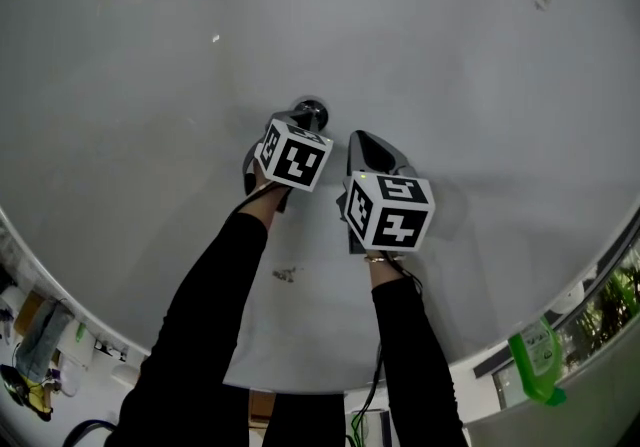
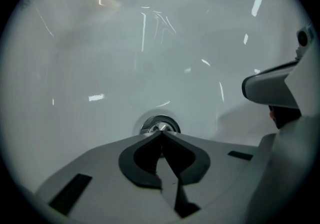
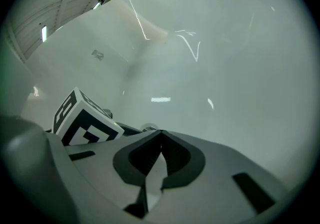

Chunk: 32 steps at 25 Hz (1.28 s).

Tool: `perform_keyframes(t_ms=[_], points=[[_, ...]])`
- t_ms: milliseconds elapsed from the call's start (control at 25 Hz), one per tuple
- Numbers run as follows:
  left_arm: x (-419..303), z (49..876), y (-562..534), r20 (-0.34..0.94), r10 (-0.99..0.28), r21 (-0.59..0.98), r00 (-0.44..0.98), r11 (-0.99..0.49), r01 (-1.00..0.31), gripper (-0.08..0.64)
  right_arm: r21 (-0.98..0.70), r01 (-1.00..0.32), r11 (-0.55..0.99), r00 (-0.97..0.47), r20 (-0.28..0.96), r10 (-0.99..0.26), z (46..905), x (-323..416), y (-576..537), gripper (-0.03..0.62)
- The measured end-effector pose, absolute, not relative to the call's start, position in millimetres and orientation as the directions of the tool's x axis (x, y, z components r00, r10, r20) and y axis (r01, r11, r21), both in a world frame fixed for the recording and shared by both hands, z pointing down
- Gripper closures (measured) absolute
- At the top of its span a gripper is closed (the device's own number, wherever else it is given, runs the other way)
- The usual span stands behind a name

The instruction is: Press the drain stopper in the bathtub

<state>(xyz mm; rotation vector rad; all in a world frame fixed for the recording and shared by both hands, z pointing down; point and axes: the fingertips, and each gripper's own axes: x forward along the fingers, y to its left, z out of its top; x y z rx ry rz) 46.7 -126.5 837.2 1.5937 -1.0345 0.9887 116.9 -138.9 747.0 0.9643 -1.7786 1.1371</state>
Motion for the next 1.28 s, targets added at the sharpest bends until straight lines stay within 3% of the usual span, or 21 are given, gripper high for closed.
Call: perform_keyframes(t_ms=[320,1280], points=[[42.7,818.5,-128.4,0.912,-0.207,0.32,0.353,-0.178,-0.931,0.555,-0.345,-0.899,0.271,-0.398,0.9,-0.176,737.2,116.6,-135.4,0.592],[-1.4,651.0,-156.8,0.84,-0.38,0.352,0.388,-0.163,-0.922,0.555,-0.39,-0.871,0.297,-0.463,0.854,-0.238,642.8,104.8,-148.8,0.592]])
